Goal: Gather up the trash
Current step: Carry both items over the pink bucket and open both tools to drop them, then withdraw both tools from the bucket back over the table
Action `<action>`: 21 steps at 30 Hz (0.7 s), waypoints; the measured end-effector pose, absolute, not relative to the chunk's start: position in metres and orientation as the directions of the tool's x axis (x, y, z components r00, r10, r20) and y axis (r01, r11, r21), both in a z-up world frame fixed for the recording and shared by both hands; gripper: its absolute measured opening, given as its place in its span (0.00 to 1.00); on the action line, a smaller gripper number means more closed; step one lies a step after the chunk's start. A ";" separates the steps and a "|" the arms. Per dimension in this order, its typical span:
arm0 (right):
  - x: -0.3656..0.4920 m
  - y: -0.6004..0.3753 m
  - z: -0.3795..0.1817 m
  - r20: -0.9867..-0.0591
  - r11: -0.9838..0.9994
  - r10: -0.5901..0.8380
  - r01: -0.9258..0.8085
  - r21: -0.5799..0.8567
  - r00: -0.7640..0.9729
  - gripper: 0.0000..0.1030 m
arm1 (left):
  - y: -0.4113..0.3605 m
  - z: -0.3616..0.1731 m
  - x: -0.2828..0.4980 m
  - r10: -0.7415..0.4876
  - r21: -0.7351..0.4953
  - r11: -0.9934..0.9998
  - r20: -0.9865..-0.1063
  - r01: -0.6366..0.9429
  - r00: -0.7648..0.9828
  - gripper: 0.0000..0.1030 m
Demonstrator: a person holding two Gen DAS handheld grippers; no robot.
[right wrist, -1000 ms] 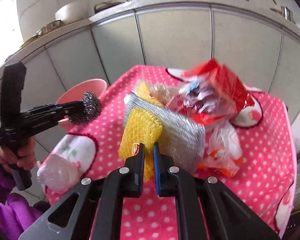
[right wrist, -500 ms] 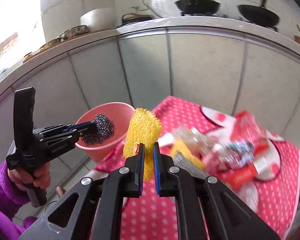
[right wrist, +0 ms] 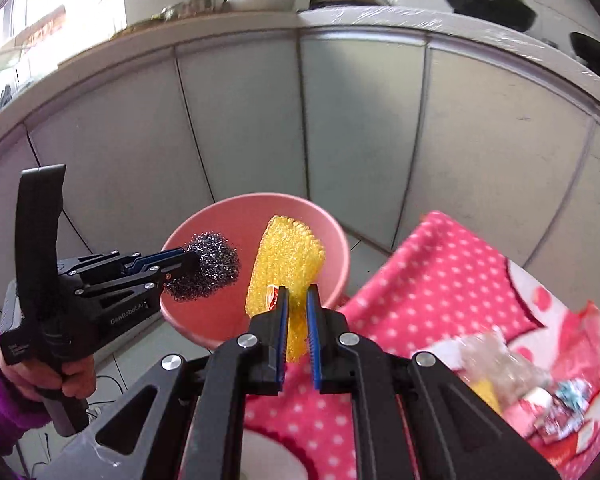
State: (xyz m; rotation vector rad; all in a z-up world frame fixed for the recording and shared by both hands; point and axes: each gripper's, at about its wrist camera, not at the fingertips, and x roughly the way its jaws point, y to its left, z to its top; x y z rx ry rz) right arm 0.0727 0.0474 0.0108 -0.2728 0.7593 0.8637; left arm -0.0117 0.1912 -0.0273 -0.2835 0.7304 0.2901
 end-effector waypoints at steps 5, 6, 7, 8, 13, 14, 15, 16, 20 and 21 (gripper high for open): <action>0.082 0.066 -0.002 -0.719 0.621 0.575 -0.780 0.071 0.392 0.09 | 0.200 -0.040 -0.002 0.168 -0.153 0.911 -0.712 -0.384 0.681 0.14; 0.083 0.070 -0.004 -0.722 0.619 0.572 -0.783 0.068 0.389 0.09 | 0.202 -0.042 0.000 0.162 -0.156 0.911 -0.716 -0.381 0.680 0.14; 0.084 0.072 -0.005 -0.724 0.617 0.570 -0.784 0.067 0.387 0.09 | 0.203 -0.043 0.001 0.161 -0.159 0.909 -0.718 -0.385 0.677 0.14; 0.084 0.075 -0.007 -0.726 0.615 0.570 -0.785 0.067 0.384 0.09 | 0.204 -0.044 0.001 0.166 -0.160 0.905 -0.720 -0.394 0.674 0.14; 0.084 0.081 -0.012 -0.732 0.619 0.567 -0.782 0.075 0.378 0.11 | 0.209 -0.046 0.006 0.163 -0.178 0.894 -0.727 -0.411 0.667 0.20; 0.085 0.081 -0.013 -0.734 0.621 0.564 -0.780 0.075 0.378 0.11 | 0.209 -0.046 0.006 0.166 -0.173 0.894 -0.728 -0.413 0.665 0.22; 0.085 0.082 -0.012 -0.736 0.623 0.562 -0.779 0.075 0.378 0.14 | 0.209 -0.047 0.006 0.172 -0.166 0.894 -0.730 -0.416 0.662 0.24; 0.086 0.082 -0.013 -0.738 0.626 0.558 -0.776 0.074 0.380 0.17 | 0.208 -0.046 0.007 0.175 -0.162 0.894 -0.731 -0.417 0.660 0.25; 0.085 0.081 -0.010 -0.730 0.634 0.559 -0.770 0.072 0.392 0.32 | 0.210 -0.046 0.005 0.182 -0.156 0.894 -0.729 -0.419 0.660 0.31; 0.085 0.080 -0.009 -0.728 0.635 0.560 -0.769 0.072 0.395 0.32 | 0.210 -0.046 0.004 0.183 -0.156 0.894 -0.729 -0.420 0.660 0.32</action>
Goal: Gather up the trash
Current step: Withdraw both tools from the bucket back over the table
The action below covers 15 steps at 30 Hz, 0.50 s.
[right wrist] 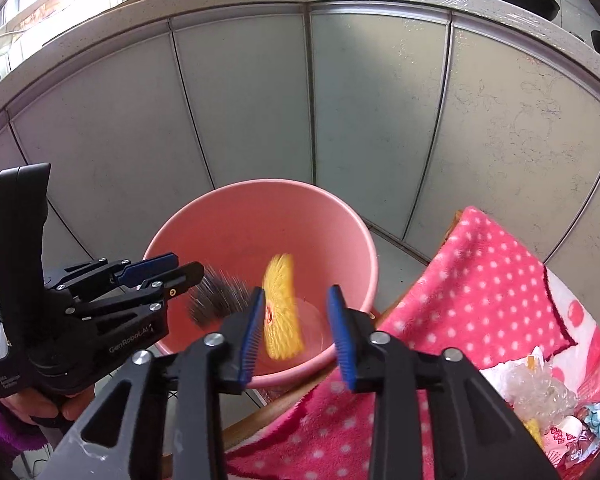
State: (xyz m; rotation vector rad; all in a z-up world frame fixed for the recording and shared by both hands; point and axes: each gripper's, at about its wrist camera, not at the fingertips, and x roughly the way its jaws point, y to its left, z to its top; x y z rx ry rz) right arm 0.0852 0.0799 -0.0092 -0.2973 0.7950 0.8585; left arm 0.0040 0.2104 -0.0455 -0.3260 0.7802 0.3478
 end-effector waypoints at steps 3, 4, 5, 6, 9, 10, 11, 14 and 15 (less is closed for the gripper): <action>0.084 0.076 -0.006 -0.722 0.641 0.562 -0.764 0.073 0.403 0.32 | 0.211 -0.044 0.003 0.186 -0.153 0.894 -0.728 -0.421 0.660 0.32; 0.084 0.074 -0.005 -0.719 0.643 0.564 -0.762 0.074 0.406 0.32 | 0.211 -0.043 0.003 0.188 -0.151 0.894 -0.727 -0.421 0.660 0.32; 0.083 0.071 -0.004 -0.716 0.645 0.566 -0.761 0.075 0.409 0.32 | 0.211 -0.042 0.001 0.190 -0.148 0.895 -0.726 -0.421 0.660 0.32; 0.082 0.069 -0.004 -0.714 0.646 0.566 -0.760 0.074 0.412 0.32 | 0.211 -0.041 0.001 0.191 -0.146 0.896 -0.726 -0.420 0.661 0.32; 0.077 0.064 -0.002 -0.708 0.652 0.566 -0.755 0.070 0.422 0.32 | 0.208 -0.037 0.001 0.196 -0.140 0.898 -0.722 -0.417 0.664 0.32; 0.076 0.061 -0.001 -0.706 0.654 0.566 -0.753 0.071 0.425 0.32 | 0.207 -0.035 0.000 0.197 -0.138 0.899 -0.720 -0.416 0.665 0.32; 0.074 0.058 0.000 -0.703 0.657 0.568 -0.750 0.074 0.428 0.32 | 0.206 -0.034 -0.001 0.198 -0.136 0.900 -0.718 -0.414 0.667 0.33; 0.071 0.049 0.005 -0.694 0.665 0.575 -0.742 0.088 0.433 0.32 | 0.202 -0.028 -0.002 0.200 -0.131 0.904 -0.712 -0.407 0.673 0.33; 0.069 0.046 0.006 -0.691 0.667 0.577 -0.739 0.091 0.436 0.32 | 0.200 -0.025 -0.003 0.201 -0.128 0.906 -0.709 -0.404 0.676 0.33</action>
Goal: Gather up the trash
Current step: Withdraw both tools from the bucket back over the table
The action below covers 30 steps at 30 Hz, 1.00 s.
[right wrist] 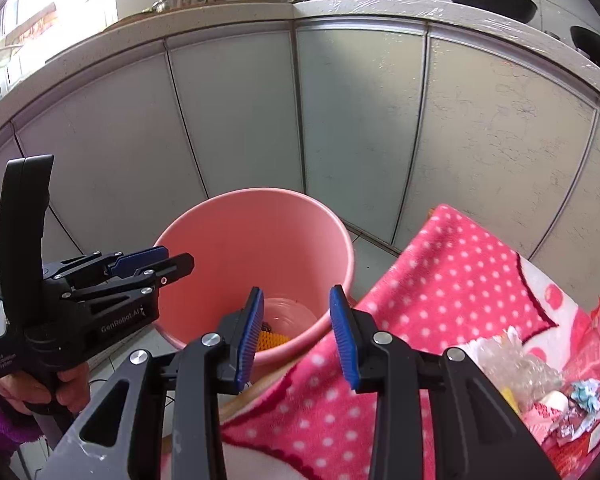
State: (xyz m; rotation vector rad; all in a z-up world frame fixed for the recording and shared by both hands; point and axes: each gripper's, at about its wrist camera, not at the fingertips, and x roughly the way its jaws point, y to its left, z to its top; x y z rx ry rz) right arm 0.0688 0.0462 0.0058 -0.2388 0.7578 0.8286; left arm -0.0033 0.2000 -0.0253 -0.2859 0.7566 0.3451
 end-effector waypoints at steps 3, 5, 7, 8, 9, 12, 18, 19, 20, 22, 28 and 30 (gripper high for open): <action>0.063 0.033 0.012 -0.676 0.676 0.588 -0.728 0.109 0.445 0.33 | 0.194 -0.019 -0.006 0.202 -0.119 0.912 -0.702 -0.393 0.683 0.33; 0.058 0.025 0.016 -0.667 0.681 0.593 -0.723 0.117 0.451 0.33 | 0.190 -0.014 -0.009 0.202 -0.115 0.917 -0.694 -0.383 0.691 0.33; 0.053 0.014 0.020 -0.658 0.688 0.597 -0.715 0.126 0.458 0.33 | 0.186 -0.008 -0.011 0.198 -0.115 0.921 -0.686 -0.373 0.700 0.33; 0.050 0.008 0.022 -0.654 0.692 0.599 -0.710 0.131 0.463 0.35 | 0.184 -0.004 -0.015 0.191 -0.119 0.924 -0.681 -0.364 0.707 0.33; 0.047 0.003 0.024 -0.649 0.696 0.600 -0.705 0.135 0.468 0.37 | 0.182 -0.002 -0.017 0.181 -0.125 0.927 -0.677 -0.354 0.713 0.33; 0.038 -0.013 0.030 -0.635 0.707 0.601 -0.693 0.141 0.485 0.39 | 0.172 0.008 -0.025 0.146 -0.138 0.940 -0.665 -0.312 0.733 0.33; 0.022 -0.051 0.034 -0.619 0.734 0.595 -0.659 0.161 0.512 0.40 | 0.150 0.019 -0.040 0.097 -0.127 0.964 -0.653 -0.235 0.751 0.33; 0.020 -0.056 0.034 -0.618 0.738 0.593 -0.655 0.161 0.516 0.40 | 0.146 0.020 -0.043 0.088 -0.124 0.967 -0.653 -0.222 0.752 0.33; 0.016 -0.062 0.033 -0.617 0.743 0.590 -0.650 0.161 0.521 0.40 | 0.140 0.020 -0.046 0.077 -0.120 0.971 -0.655 -0.204 0.751 0.33; 0.012 -0.071 0.032 -0.617 0.749 0.586 -0.641 0.165 0.526 0.40 | 0.131 0.020 -0.052 0.058 -0.115 0.978 -0.658 -0.176 0.751 0.33; 0.001 -0.101 0.023 -0.623 0.775 0.572 -0.601 0.196 0.534 0.40 | 0.096 0.020 -0.073 -0.036 -0.097 0.995 -0.671 -0.039 0.741 0.33; -0.001 -0.108 0.021 -0.624 0.782 0.568 -0.588 0.207 0.537 0.40 | 0.086 0.019 -0.076 -0.054 -0.091 0.996 -0.675 -0.010 0.736 0.33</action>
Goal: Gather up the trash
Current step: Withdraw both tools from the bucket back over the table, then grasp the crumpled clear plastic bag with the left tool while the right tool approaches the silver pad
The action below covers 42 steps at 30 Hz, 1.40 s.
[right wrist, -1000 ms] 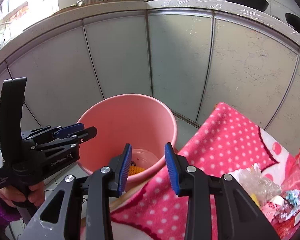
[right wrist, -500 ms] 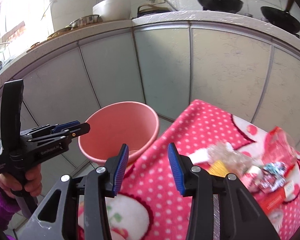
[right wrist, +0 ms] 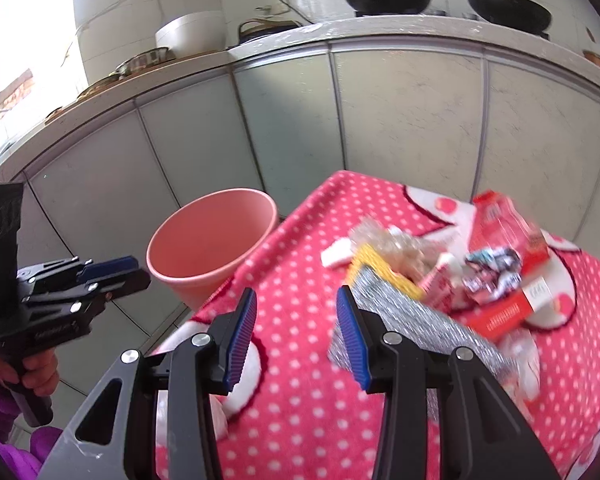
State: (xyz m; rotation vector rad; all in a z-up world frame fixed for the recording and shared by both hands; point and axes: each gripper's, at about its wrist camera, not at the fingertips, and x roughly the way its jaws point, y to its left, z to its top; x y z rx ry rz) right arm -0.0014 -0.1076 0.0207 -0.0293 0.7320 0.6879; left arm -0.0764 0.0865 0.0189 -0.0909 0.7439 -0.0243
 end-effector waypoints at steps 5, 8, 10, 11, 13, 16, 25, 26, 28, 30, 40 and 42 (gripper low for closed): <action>-0.016 -0.123 0.015 -0.628 0.800 0.547 -0.567 0.197 0.554 0.40 | 0.065 0.012 -0.086 -0.122 -0.107 0.992 -0.686 0.067 0.718 0.33; -0.028 -0.129 0.009 -0.635 0.816 0.512 -0.560 0.147 0.579 0.40 | 0.056 0.006 -0.092 -0.165 -0.114 0.986 -0.692 0.120 0.703 0.33; -0.033 -0.135 0.003 -0.645 0.822 0.497 -0.554 0.135 0.581 0.40 | 0.051 0.004 -0.097 -0.190 -0.111 0.981 -0.693 0.157 0.695 0.33; -0.036 -0.136 0.000 -0.650 0.825 0.490 -0.550 0.132 0.580 0.40 | 0.048 0.003 -0.100 -0.211 -0.112 0.976 -0.696 0.186 0.687 0.33; -0.038 -0.141 -0.005 -0.658 0.834 0.478 -0.536 0.131 0.582 0.40 | 0.042 0.001 -0.106 -0.238 -0.111 0.968 -0.701 0.227 0.672 0.33; -0.037 -0.148 -0.006 -0.657 0.845 0.474 -0.513 0.152 0.586 0.40 | 0.033 -0.006 -0.113 -0.263 -0.094 0.954 -0.717 0.284 0.645 0.33; -0.034 -0.156 -0.008 -0.658 0.854 0.477 -0.484 0.191 0.582 0.40 | 0.023 -0.024 -0.110 -0.235 -0.055 0.952 -0.761 0.300 0.604 0.33; -0.034 -0.156 -0.009 -0.659 0.854 0.478 -0.483 0.193 0.581 0.40 | 0.024 -0.025 -0.109 -0.228 -0.052 0.954 -0.764 0.295 0.603 0.33; -0.034 -0.157 -0.010 -0.661 0.855 0.478 -0.479 0.200 0.577 0.40 | 0.026 -0.027 -0.108 -0.226 -0.060 0.957 -0.768 0.284 0.599 0.34; -0.034 -0.158 -0.012 -0.663 0.854 0.481 -0.479 0.206 0.573 0.40 | 0.028 -0.029 -0.107 -0.223 -0.069 0.960 -0.774 0.272 0.593 0.44; -0.034 -0.165 -0.017 -0.662 0.849 0.500 -0.466 0.248 0.559 0.40 | 0.033 -0.039 -0.099 -0.289 -0.163 0.948 -0.797 0.272 0.531 0.47; -0.034 -0.169 -0.016 -0.654 0.852 0.501 -0.456 0.258 0.567 0.40 | 0.031 -0.040 -0.099 -0.292 -0.160 0.946 -0.799 0.283 0.525 0.47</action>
